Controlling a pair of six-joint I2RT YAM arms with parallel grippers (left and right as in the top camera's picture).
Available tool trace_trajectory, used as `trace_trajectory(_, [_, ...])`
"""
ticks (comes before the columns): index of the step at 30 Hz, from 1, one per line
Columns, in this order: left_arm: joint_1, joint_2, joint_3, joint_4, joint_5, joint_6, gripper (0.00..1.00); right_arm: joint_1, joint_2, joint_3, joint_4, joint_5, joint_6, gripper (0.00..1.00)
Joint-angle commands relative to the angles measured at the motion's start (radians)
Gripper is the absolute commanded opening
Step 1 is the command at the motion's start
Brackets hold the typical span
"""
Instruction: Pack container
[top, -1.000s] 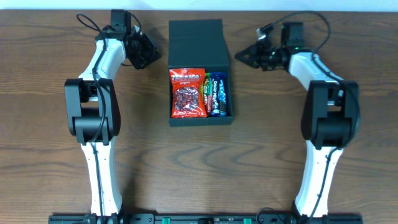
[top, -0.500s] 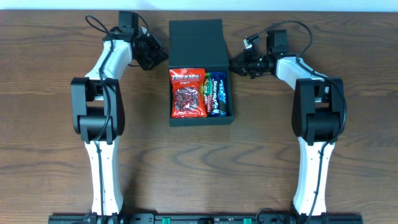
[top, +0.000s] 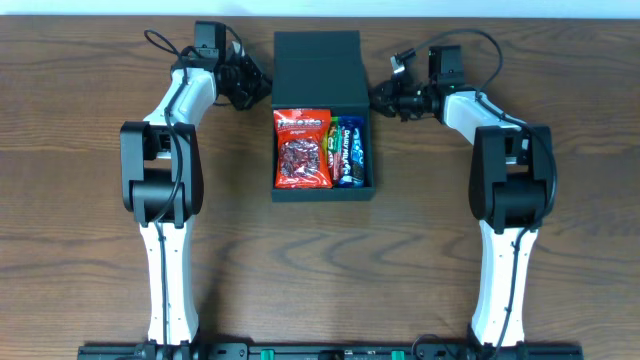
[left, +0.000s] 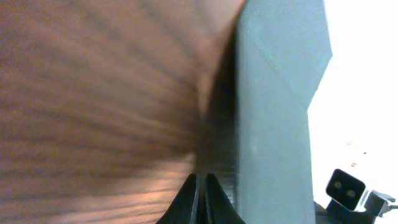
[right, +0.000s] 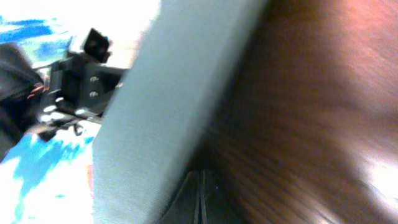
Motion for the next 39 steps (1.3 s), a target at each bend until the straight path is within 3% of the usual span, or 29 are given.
trace_trajectory(1, [-0.006,0.011,0.006,0.048,0.096,-0.007,0.06,0.012,0.006,0.001,0.088,-0.144,-0.015,0.01])
trace_trajectory(5, [-0.003,0.011,0.014,0.108,0.170,-0.002,0.06,0.008,0.005,0.006,0.203,-0.239,-0.014,0.01])
trace_trajectory(14, [0.008,0.011,0.132,0.093,0.282,0.086,0.06,-0.016,-0.034,0.078,0.198,-0.271,-0.015,0.01])
trace_trajectory(25, [0.009,-0.003,0.369,-0.225,0.296,0.323,0.06,-0.038,-0.186,0.093,0.183,-0.262,-0.037,0.01])
trace_trajectory(30, [0.009,-0.055,0.383,-0.355,0.281,0.455,0.06,-0.035,-0.260,0.093,0.059,-0.247,-0.126,0.01])
trace_trajectory(39, [0.009,-0.183,0.383,-0.588,0.111,0.677,0.06,-0.029,-0.383,0.093,-0.422,-0.076,-0.463,0.01])
